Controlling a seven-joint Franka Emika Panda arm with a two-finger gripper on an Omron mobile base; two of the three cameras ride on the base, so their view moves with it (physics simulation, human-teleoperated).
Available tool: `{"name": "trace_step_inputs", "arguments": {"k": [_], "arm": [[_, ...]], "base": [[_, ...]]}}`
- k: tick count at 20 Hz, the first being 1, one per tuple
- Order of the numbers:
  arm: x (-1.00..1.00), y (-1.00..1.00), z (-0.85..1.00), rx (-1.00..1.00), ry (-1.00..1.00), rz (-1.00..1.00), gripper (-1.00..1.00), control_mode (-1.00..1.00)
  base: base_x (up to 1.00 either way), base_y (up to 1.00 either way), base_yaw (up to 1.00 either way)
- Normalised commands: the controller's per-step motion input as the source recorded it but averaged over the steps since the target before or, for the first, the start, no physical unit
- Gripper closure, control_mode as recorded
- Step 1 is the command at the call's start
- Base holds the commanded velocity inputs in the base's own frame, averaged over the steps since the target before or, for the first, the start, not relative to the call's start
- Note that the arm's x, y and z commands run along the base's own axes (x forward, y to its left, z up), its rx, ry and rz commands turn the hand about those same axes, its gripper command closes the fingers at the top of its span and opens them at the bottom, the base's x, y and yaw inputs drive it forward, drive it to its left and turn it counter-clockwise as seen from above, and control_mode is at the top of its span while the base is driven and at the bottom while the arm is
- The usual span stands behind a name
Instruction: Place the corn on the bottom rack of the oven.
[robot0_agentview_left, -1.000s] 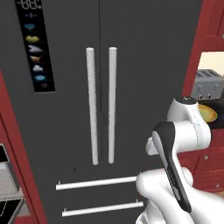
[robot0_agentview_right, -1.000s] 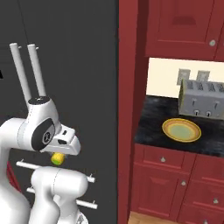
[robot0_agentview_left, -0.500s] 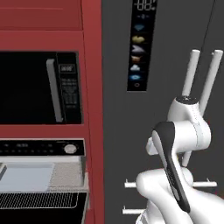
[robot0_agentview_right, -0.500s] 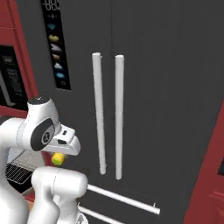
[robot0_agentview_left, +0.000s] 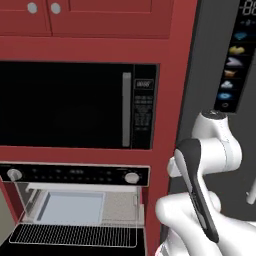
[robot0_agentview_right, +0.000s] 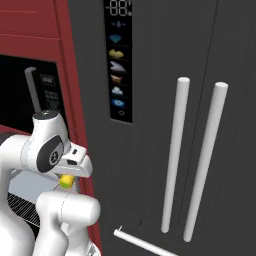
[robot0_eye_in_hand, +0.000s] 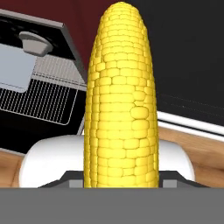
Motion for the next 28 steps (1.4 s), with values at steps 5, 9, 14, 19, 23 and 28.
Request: {"name": "trace_step_inputs", "arguments": {"k": [5, 9, 14, 19, 23, 28], "arm": [[0.00, 0.00, 0.00, 0.00, 0.00, 0.00, 1.00, 1.00], [0.00, 0.00, 0.00, 0.00, 0.00, 0.00, 1.00, -1.00], [0.17, 0.96, -0.44, 0.00, -0.05, -0.04, 1.00, -1.00], [0.22, 1.00, -0.83, 0.00, 0.00, -0.05, 1.00, -1.00], [0.33, 1.00, -0.91, 0.00, 0.00, -0.01, 1.00, -1.00], [0.44, 1.00, -0.48, -0.05, 0.06, -0.01, 1.00, -1.00]], "base": [[0.16, 0.65, -0.07], [0.00, 0.00, 0.00], [0.00, 0.00, 0.00], [0.00, 0.00, 0.00], [0.00, 0.00, 0.00], [0.00, 0.00, 0.00]]}}
